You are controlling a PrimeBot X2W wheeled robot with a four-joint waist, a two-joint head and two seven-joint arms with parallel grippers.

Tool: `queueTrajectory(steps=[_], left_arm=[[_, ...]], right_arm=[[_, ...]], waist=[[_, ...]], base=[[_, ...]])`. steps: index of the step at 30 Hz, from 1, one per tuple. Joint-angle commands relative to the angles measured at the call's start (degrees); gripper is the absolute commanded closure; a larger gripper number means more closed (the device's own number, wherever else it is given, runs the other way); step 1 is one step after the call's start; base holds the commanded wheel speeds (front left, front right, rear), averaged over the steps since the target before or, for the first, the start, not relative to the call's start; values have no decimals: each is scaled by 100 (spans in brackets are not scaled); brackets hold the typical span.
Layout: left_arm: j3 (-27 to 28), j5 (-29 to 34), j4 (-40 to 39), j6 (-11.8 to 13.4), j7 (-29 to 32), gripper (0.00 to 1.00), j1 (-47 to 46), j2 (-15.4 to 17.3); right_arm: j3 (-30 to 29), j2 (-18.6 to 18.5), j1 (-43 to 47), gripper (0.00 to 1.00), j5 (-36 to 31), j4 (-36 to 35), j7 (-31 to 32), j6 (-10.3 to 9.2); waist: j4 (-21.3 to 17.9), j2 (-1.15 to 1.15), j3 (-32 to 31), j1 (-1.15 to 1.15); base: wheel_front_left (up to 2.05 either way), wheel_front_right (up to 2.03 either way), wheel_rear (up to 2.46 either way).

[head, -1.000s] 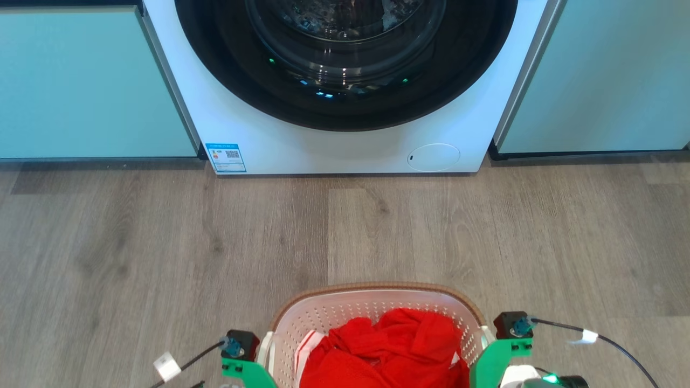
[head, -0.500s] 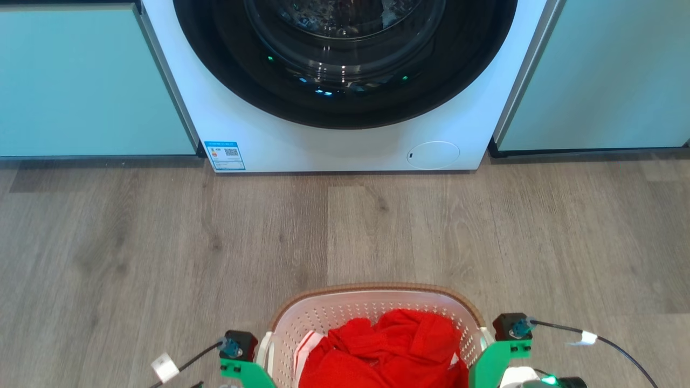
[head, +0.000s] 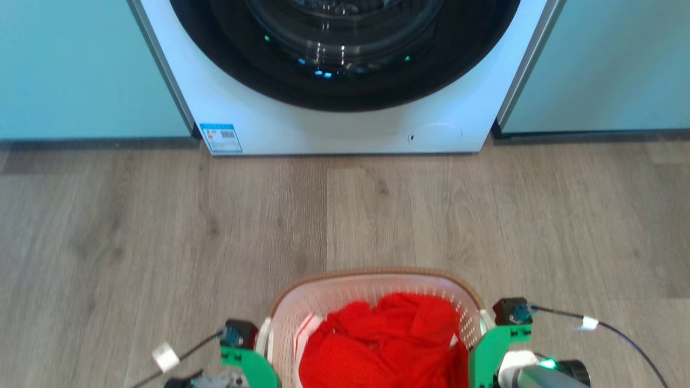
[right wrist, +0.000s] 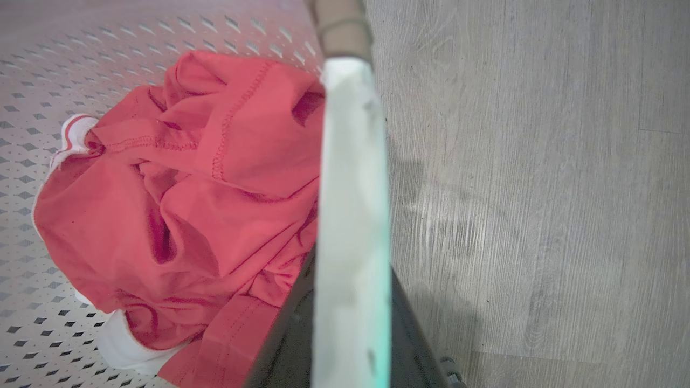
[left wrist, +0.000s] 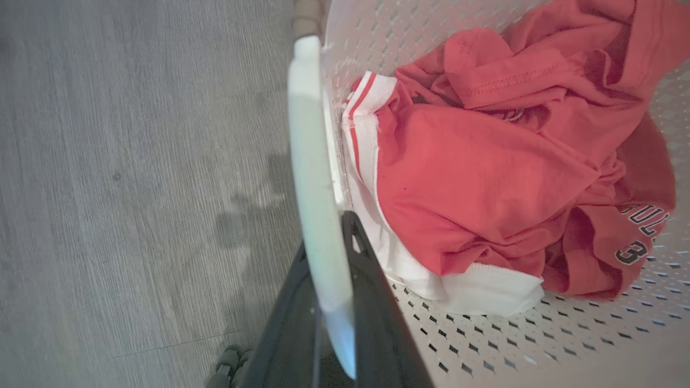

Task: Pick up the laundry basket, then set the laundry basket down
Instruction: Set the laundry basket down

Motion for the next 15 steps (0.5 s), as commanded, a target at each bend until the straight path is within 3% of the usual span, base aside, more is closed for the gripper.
queueTrajectory(steps=[1, 15], left_arm=[[74, -5, -32, 55, -124, 100, -450, 141], [55, 73, 36, 81, -307, 100, -1567, 141]], right_arm=[[115, -28, -219, 100, 16, -56, -108, 17], [18, -28, -1410, 100, 34, 78, -397, 17]], waist=[[12, 0, 153, 0], [47, 0, 1479, 0]], base=[[0, 0, 0], [0, 0, 0]])
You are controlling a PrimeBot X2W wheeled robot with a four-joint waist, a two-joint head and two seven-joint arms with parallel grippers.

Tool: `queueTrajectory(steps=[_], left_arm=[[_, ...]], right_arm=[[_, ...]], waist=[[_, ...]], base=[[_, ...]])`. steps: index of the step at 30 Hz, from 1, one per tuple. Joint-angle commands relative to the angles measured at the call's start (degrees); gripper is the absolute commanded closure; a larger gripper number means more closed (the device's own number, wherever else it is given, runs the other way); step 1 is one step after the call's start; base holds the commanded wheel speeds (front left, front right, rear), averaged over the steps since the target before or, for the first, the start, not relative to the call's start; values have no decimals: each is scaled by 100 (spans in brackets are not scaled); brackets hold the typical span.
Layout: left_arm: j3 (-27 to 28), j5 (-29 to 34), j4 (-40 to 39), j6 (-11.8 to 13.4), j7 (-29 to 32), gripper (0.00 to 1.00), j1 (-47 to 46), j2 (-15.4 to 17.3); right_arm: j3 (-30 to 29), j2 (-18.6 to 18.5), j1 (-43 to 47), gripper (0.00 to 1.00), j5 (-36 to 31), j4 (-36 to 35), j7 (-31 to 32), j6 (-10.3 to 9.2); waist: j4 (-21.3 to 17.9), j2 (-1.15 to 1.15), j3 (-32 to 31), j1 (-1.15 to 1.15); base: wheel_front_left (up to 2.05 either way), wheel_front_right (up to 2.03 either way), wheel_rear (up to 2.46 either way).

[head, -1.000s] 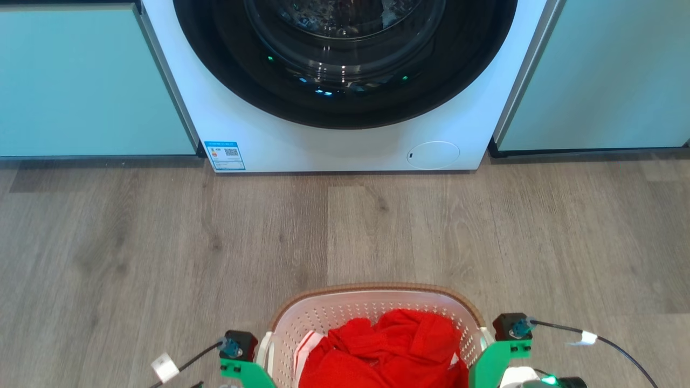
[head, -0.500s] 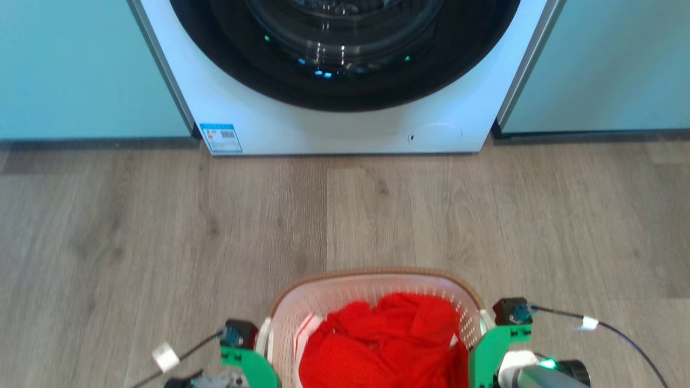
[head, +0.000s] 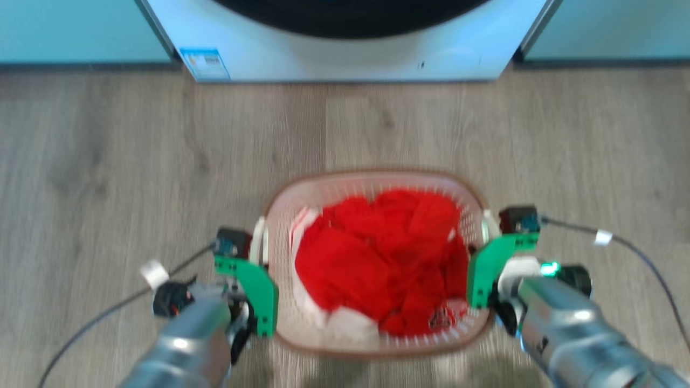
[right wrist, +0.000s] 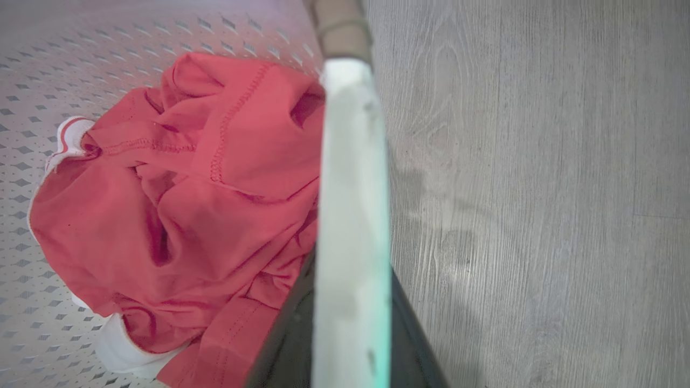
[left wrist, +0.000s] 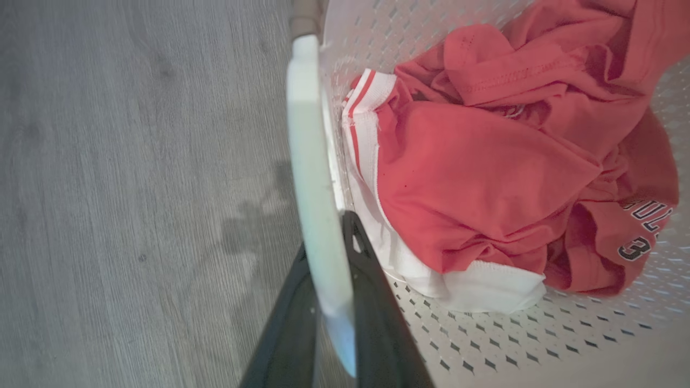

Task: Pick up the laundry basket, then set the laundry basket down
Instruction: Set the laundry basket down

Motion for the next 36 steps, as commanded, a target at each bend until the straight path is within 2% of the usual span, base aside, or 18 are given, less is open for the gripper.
queueTrajectory(steps=[1, 7, 20, 26, 36], left_arm=[[72, 68, -3, 33, -101, 100, -348, 140], [111, 74, 15, 61, -209, 100, -962, 140], [102, 70, -116, 133, -382, 100, -2010, 140], [21, 66, -169, 157, -428, 100, -2213, 140], [-123, 17, -247, 194, -461, 100, -2323, 140]], right_arm=[[48, -9, -177, 100, -27, -51, -122, 17], [-79, -9, -746, 100, -195, -29, -257, 17], [-1024, -156, -1577, 100, -1253, -26, -298, 17], [-1490, -161, -1745, 100, -1752, -26, -305, 17], [-2164, -99, -1709, 100, -2452, -26, -277, 17]], waist=[[28, 0, 434, -2], [62, 0, 1177, -2], [224, 0, 2571, -2], [269, 0, 2962, -2], [310, 0, 3246, -2]], base=[[0, 0, 0], [0, 0, 0], [0, 0, 0], [0, 0, 0], [0, 0, 0]])
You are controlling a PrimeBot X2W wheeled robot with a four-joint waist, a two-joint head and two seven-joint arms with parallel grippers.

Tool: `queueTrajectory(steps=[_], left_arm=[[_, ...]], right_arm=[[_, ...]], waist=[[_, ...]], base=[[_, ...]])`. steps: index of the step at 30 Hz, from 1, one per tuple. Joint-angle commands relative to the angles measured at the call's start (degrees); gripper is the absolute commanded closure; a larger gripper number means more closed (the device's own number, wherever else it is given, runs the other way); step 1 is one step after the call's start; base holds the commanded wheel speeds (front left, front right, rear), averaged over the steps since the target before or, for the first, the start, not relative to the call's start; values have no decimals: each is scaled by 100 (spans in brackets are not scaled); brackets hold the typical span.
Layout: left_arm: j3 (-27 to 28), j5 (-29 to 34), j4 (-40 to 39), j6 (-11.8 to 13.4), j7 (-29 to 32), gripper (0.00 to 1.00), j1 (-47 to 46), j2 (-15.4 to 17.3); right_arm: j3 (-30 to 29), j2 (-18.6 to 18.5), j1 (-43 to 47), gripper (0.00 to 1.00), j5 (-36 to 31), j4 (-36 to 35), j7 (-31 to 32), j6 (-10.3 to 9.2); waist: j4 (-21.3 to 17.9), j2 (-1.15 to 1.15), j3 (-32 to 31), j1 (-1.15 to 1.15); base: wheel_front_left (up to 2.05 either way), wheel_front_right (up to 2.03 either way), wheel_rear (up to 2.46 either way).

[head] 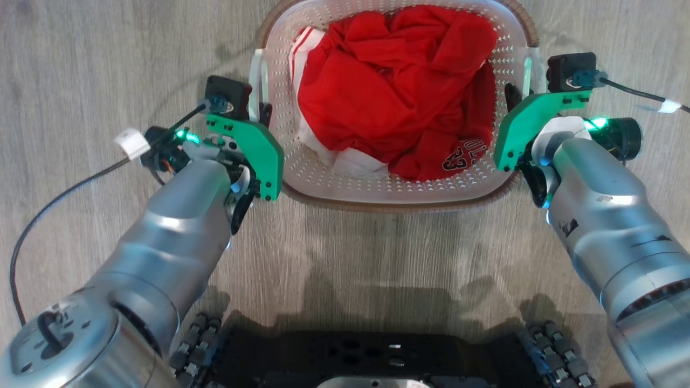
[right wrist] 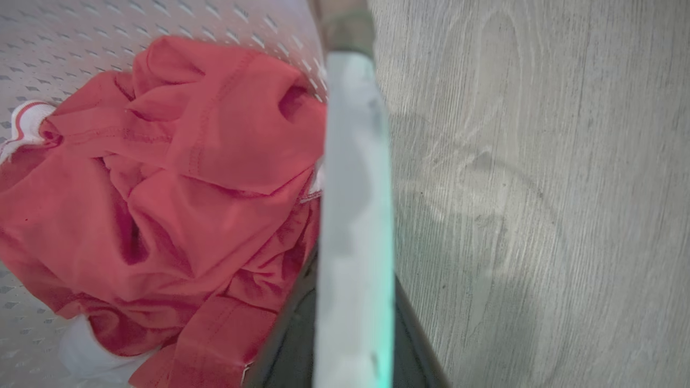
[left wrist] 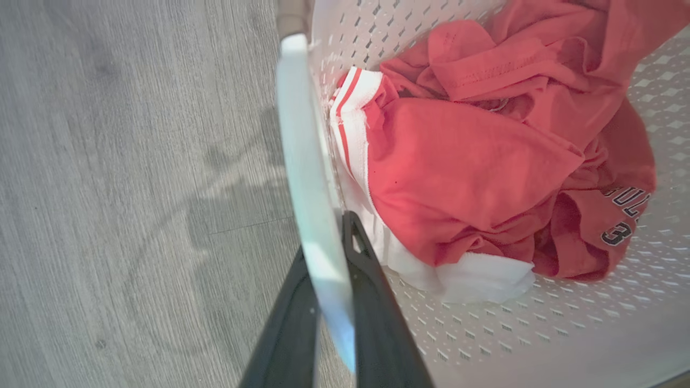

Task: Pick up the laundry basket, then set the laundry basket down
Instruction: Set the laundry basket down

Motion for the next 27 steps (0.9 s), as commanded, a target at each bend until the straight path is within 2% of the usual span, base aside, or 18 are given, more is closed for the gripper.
queueTrajectory(steps=[1, 19, 27], left_arm=[[21, 14, -61, 37, -86, 100, -127, 145], [-255, -189, -151, 69, -75, 100, -258, 145], [-348, -281, -187, 84, -67, 100, -286, 145]], right_arm=[[81, 83, 230, 100, -142, -44, -36, 16], [-1039, 163, 272, 100, -1281, -44, 13, 16], [-1114, 164, 265, 100, -1364, -44, 44, 16]], waist=[[8, 0, 20, 0], [50, 0, 254, 0], [95, 0, 326, 0]], base=[[0, 0, 0], [0, 0, 0], [0, 0, 0]])
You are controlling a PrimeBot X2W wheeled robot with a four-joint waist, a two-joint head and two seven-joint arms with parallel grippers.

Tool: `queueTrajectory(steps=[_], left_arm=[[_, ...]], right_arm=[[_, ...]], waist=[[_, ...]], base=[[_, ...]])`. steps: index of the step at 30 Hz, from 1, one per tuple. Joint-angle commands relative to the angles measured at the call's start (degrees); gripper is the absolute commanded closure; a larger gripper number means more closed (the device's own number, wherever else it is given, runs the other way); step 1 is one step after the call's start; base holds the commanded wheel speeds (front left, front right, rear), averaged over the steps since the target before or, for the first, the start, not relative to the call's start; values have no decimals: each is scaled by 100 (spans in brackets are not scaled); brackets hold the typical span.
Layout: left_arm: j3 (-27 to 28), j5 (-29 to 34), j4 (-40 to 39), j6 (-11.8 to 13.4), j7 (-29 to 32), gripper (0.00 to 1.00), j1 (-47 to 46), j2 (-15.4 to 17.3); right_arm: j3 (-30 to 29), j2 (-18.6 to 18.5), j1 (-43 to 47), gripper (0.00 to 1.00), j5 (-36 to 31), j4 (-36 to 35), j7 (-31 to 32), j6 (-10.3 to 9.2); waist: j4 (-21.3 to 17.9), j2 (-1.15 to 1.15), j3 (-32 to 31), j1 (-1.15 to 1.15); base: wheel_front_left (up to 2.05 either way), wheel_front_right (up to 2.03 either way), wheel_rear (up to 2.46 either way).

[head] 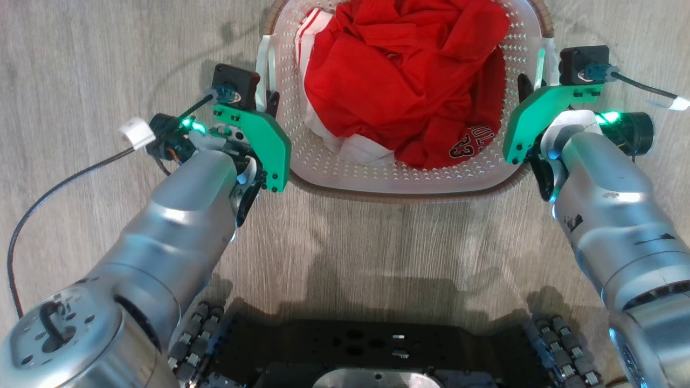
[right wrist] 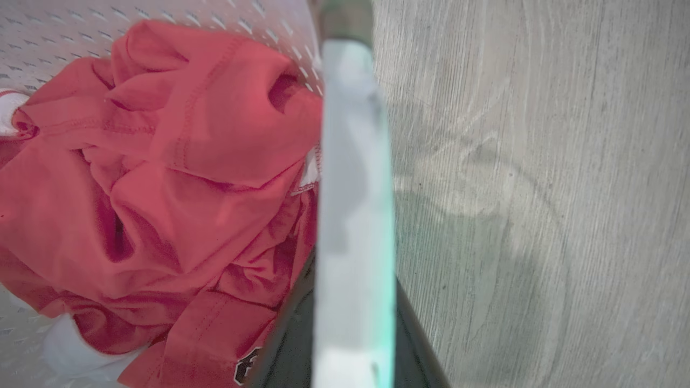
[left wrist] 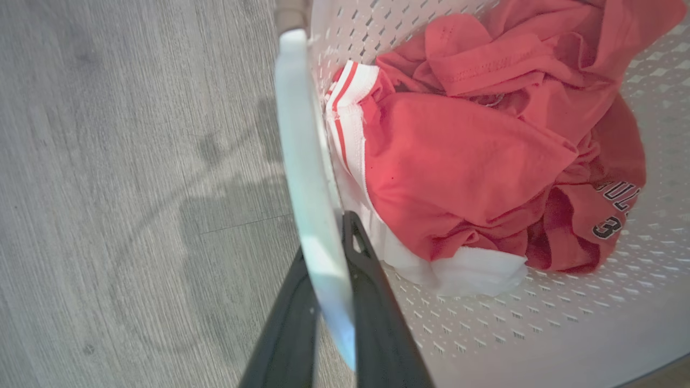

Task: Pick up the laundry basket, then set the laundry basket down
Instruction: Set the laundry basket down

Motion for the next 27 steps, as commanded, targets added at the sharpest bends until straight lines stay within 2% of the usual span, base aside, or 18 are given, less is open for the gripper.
queueTrajectory(steps=[1, 6, 7, 8, 10, 11, 12, 13, 14, 15, 27], left_arm=[[-4, -27, -34, 34, -22, 100, -106, 148], [-49, -89, -48, 52, -25, 100, -97, 148], [-54, -106, -47, 67, -28, 100, -94, 148], [-55, -126, -45, 88, -32, 98, -93, 148], [-63, -163, -44, 115, -33, 61, -87, 148], [-63, -163, -44, 115, -33, 61, -87, 148], [-66, -211, -39, 143, -27, 9, -75, 148], [-66, -211, -39, 143, -27, 9, -75, 148], [-70, -231, -38, 151, -24, 0, -67, 148], [-72, -250, -35, 163, -28, 0, -60, 148], [-98, -403, 48, 204, -126, 0, 37, 148]], right_arm=[[125, 115, 265, 100, -164, -17, 35, 16], [141, 115, 275, 100, -178, -17, 21, 16], [150, 115, 278, 95, -179, -17, 15, 16], [159, 115, 279, 84, -178, -17, 11, 16], [176, 115, 274, 62, -177, -17, -10, 16], [176, 115, 274, 62, -177, -17, -10, 16], [187, 115, 273, 33, -165, -17, -12, 16], [187, 115, 273, 33, -165, -17, -12, 16], [193, 115, 270, 17, -162, -17, -19, 16], [198, 115, 266, 0, -159, -17, -27, 16], [331, 116, 271, 0, -32, -17, -176, 16]], waist=[[7, 0, 3, 0], [23, 0, -27, 0], [23, 0, -41, 0], [22, 0, -55, 0], [20, 0, -90, 0], [20, 0, -90, 0], [15, 0, -131, 0], [15, 0, -131, 0], [13, 0, -153, 0], [10, 0, -175, 0], [-44, 0, -547, 0]], base=[[0, 0, 0], [0, 0, 0], [0, 0, 0], [0, 0, 0], [0, 0, 0], [0, 0, 0], [0, 0, 0], [0, 0, 0], [0, 0, 0], [0, 0, 0], [0, 0, 0]])
